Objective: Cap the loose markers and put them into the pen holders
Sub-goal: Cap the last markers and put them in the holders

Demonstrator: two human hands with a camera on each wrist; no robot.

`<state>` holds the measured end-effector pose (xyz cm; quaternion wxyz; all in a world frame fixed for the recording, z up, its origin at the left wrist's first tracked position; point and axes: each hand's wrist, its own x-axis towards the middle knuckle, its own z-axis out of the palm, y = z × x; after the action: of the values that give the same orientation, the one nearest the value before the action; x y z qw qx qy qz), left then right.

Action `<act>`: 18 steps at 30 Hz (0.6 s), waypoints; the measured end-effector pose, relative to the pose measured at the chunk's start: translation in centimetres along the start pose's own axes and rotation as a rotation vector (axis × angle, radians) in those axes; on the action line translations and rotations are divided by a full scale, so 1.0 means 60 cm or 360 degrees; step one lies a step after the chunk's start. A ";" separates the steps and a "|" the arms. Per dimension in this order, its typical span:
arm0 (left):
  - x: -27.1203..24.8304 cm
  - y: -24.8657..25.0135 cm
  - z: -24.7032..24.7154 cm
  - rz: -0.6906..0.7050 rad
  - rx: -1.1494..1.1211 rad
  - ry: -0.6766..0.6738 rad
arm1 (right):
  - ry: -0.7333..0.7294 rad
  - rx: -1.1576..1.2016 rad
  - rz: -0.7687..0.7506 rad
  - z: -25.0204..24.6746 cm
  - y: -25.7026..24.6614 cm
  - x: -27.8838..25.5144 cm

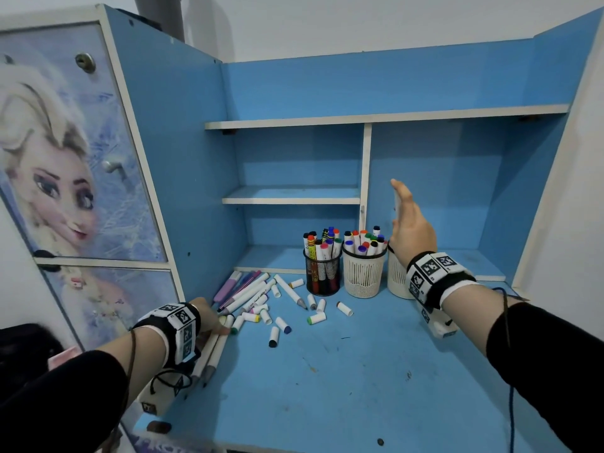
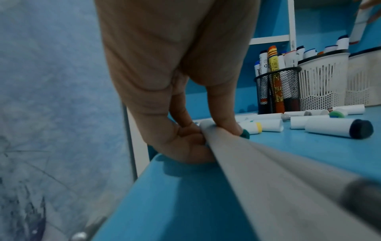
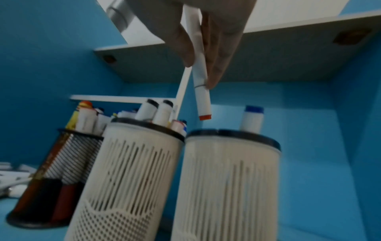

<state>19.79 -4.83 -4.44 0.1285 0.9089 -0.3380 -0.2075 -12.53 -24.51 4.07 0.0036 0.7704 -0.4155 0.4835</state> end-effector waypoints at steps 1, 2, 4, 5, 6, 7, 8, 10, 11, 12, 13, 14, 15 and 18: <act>-0.007 0.000 -0.004 -0.0021 -0.0100 -0.0019 | -0.0006 -0.0004 0.0019 0.004 0.006 -0.001; -0.013 0.003 -0.008 -0.0023 -0.0212 -0.0028 | -0.0016 -0.0008 0.0041 0.007 0.012 -0.003; -0.024 0.010 -0.017 0.0001 -0.0421 0.0017 | -0.0053 -0.0027 0.0087 0.015 0.023 -0.005; -0.033 0.015 -0.023 0.0027 -0.0542 0.0026 | -0.0081 -0.0043 0.0111 0.017 0.027 -0.006; -0.041 0.021 -0.031 0.0062 -0.0660 0.0032 | -0.0107 -0.0052 0.0137 0.017 0.031 -0.007; -0.051 0.029 -0.038 0.0108 -0.0762 0.0039 | -0.0129 -0.0052 0.0166 0.017 0.035 -0.007; -0.060 0.037 -0.045 0.0154 -0.0877 0.0038 | -0.0153 -0.0053 0.0197 0.017 0.037 -0.006; -0.074 0.052 -0.054 0.0252 -0.1082 0.0016 | -0.0219 -0.0099 0.0241 0.016 0.041 -0.006; -0.083 0.060 -0.057 0.0308 -0.1165 0.0008 | -0.0272 -0.0145 0.0251 0.017 0.043 -0.005; -0.088 0.066 -0.058 0.0362 -0.1236 -0.0012 | -0.0332 -0.0195 0.0264 0.017 0.046 -0.005; -0.096 0.073 -0.058 0.0419 -0.1295 -0.0018 | -0.0386 -0.0244 0.0274 0.019 0.050 -0.003; -0.104 0.079 -0.058 0.0468 -0.1344 -0.0028 | -0.0431 -0.0294 0.0278 0.019 0.054 -0.002; -0.114 0.086 -0.055 0.0515 -0.1402 -0.0038 | -0.0471 -0.0340 0.0276 0.018 0.055 -0.002; -0.142 0.103 -0.039 0.0585 -0.1609 -0.0110 | -0.0565 -0.0480 0.0256 0.016 0.055 -0.002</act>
<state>11.58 -3.51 2.43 0.5730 0.6523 -0.3534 -0.3483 -13.95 -26.99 2.13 0.0072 0.7984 -0.5372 0.2718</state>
